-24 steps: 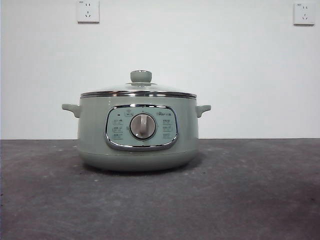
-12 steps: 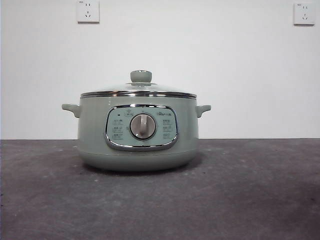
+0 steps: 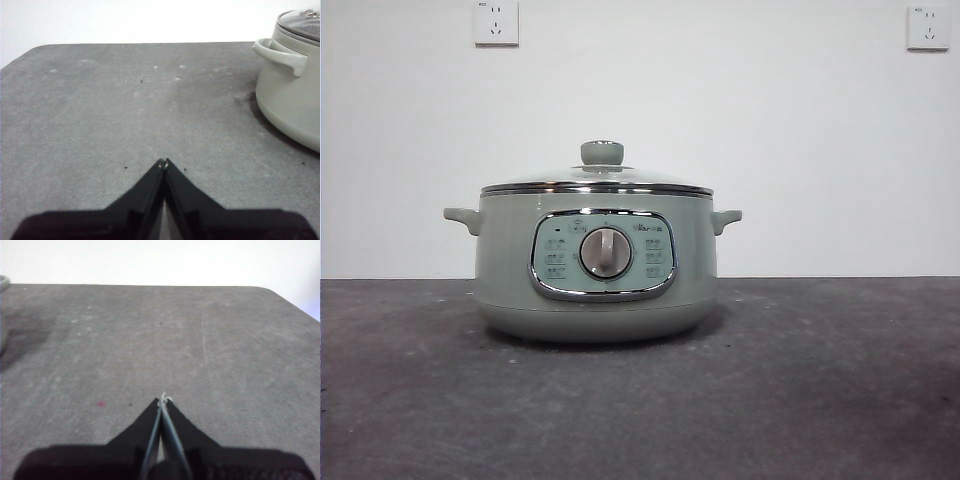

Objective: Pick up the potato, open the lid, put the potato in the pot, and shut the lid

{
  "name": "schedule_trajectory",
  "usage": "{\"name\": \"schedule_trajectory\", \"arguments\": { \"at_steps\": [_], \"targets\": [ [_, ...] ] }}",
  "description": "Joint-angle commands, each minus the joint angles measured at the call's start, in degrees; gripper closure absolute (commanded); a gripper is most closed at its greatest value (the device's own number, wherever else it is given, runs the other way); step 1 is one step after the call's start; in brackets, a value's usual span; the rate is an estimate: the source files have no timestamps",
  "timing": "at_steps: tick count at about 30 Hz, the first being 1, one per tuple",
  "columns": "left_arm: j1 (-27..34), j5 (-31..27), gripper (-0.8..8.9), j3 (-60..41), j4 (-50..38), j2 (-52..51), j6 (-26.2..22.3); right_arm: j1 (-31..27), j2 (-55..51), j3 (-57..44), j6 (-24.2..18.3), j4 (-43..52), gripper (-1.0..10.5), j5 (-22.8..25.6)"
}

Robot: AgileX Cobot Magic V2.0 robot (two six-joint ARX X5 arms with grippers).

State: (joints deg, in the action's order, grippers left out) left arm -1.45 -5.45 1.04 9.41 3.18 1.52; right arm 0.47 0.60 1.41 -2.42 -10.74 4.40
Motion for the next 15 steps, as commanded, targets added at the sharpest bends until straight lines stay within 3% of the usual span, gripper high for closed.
{"name": "schedule_trajectory", "arguments": {
  "at_steps": [1, 11, 15],
  "targets": [
    [0.2, -0.1, 8.14, -0.6, -0.3, 0.0, -0.5, -0.7, -0.2, -0.6, 0.7, 0.2, 9.5, -0.2],
    [0.2, -0.1, 8.14, -0.6, -0.3, 0.0, -0.5, -0.8, -0.2, -0.6, 0.8, 0.2, 9.5, -1.2],
    [0.2, -0.1, 8.14, -0.6, -0.3, 0.0, -0.5, -0.8, -0.2, -0.6, 3.0, 0.2, 9.5, -1.6]
  ]
}}
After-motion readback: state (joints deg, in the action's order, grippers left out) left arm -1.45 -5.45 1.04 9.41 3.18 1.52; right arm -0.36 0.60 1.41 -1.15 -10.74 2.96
